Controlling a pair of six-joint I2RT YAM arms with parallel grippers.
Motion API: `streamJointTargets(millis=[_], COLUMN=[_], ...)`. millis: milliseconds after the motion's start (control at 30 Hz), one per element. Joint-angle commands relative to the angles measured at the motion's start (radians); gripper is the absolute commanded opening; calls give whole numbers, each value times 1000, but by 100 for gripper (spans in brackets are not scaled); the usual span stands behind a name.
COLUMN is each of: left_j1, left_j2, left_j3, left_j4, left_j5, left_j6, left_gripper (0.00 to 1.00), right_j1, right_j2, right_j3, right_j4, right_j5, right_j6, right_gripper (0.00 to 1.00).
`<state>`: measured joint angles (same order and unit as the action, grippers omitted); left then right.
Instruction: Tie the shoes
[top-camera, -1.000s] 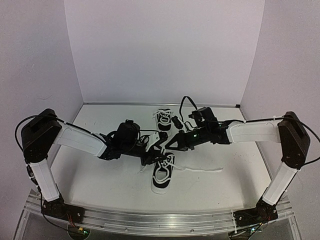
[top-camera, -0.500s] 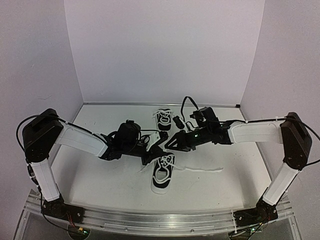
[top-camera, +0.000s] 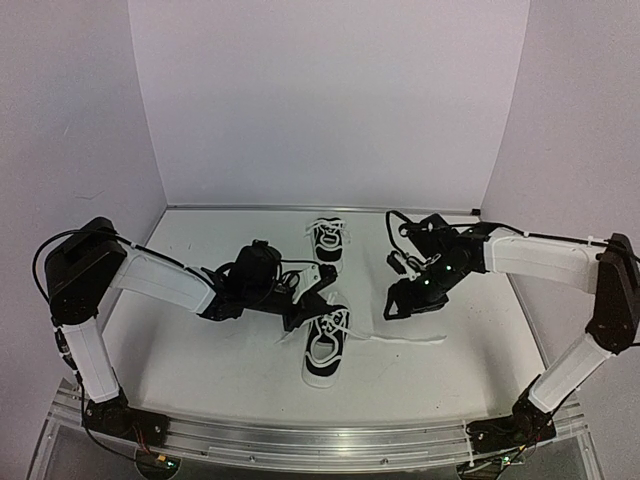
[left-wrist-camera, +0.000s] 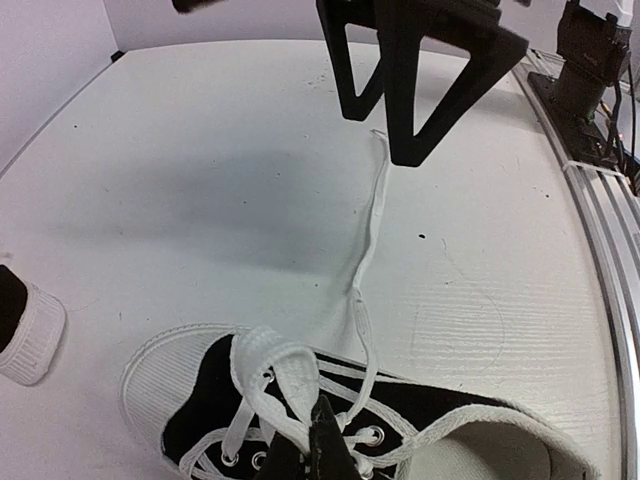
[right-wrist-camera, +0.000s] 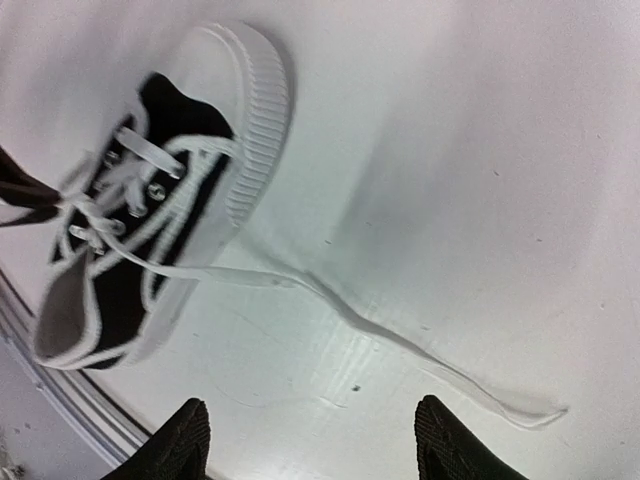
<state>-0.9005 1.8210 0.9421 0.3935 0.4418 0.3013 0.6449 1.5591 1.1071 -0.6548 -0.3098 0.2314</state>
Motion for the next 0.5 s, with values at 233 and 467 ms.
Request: streamJointTargets(millis=[233,467], left_j1=[-5,-5], left_j2=[13,16], left_j3=[45,53], left_j4=[18,12], left_j5=[72,80], left_j6=[44,70], left_gripper=[0,0], right_j1=[9,10], right_j2=[189,305], right_j3=[93,96], right_j4=[-301,-296], right_j5=[314,332], right_j6=[-201,-223], right_gripper=[66,63])
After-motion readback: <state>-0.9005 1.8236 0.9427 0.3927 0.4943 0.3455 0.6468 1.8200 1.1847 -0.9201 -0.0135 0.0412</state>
